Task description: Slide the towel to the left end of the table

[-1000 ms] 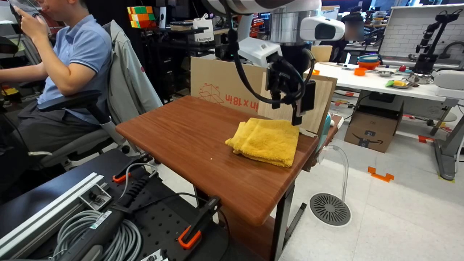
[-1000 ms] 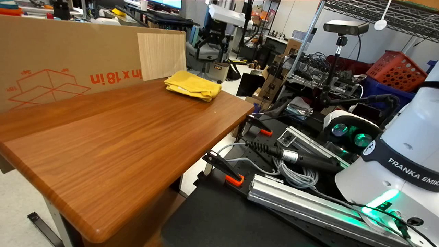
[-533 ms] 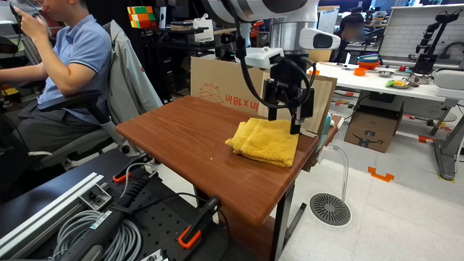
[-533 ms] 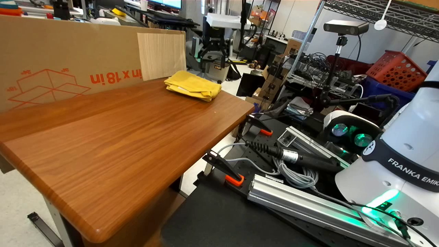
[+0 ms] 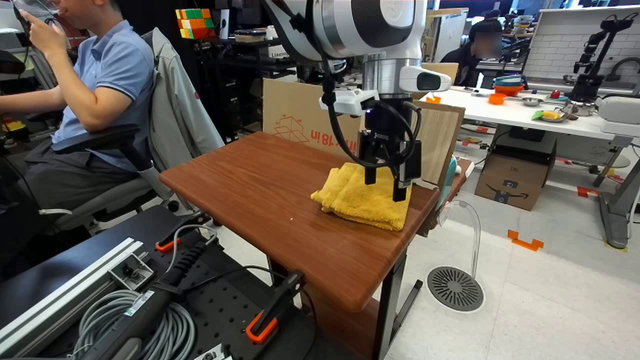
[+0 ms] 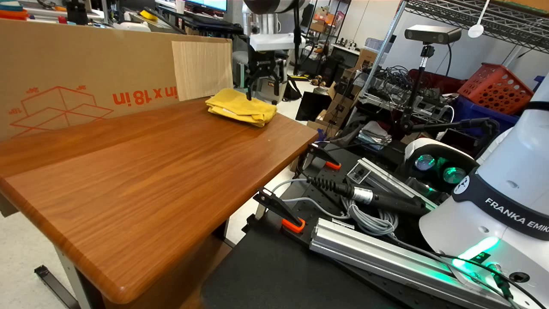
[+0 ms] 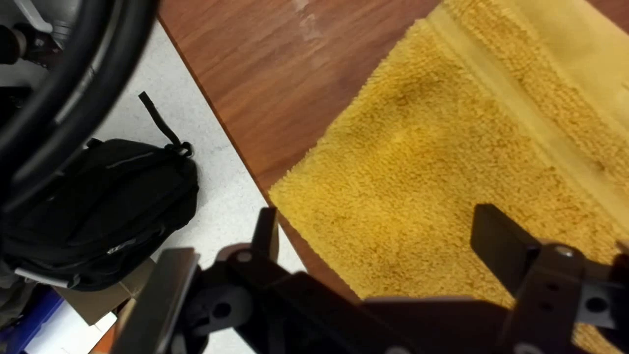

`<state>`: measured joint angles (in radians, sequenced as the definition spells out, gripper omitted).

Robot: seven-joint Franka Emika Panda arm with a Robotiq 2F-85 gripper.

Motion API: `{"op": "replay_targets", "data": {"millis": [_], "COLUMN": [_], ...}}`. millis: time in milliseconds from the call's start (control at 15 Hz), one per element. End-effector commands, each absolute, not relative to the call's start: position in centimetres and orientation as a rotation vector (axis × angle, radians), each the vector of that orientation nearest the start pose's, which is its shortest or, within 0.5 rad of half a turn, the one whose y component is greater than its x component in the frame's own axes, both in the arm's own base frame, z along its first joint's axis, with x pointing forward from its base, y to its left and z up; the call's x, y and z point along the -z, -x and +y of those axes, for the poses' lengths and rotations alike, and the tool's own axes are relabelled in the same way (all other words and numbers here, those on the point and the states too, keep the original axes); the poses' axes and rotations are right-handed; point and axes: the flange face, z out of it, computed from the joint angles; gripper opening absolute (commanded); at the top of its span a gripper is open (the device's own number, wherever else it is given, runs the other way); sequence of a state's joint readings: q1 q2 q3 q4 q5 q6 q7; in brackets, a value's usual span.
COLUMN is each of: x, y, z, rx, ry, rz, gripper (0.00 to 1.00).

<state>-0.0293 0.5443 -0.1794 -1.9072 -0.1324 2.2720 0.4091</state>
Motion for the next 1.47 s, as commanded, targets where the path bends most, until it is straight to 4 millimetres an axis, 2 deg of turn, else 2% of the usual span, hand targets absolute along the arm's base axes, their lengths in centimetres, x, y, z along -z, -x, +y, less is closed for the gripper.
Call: {"op": "replay_targets", "data": {"millis": [0,267,467,667,800,1133,1200,1400], "x": [-19.3,-19.4,-19.7,-19.2,-18.4,-18.3,-18.5,-18.6], "y": [-60.1,-60.3,-60.6,-61.1,-61.3,-60.8,-60.1,-60.1], "z": [-12.0,-10.8,-9.1,-8.3,-9.3,-11.7,-11.1,-11.6], "rx": [-0.169,-0.036,0.072,0.064,-0.046,-0.098,-0.072,-0.073], "ry": [3.206,3.173,3.125,3.086,3.076,3.052,3.068,3.061], "rz": [0.875,0.843,0.812,0.846,0.985,1.133,1.067,1.098], "gripper": [1.0,1.0,1.0,1.0,1.0,1.0,1.0,1.0]}}
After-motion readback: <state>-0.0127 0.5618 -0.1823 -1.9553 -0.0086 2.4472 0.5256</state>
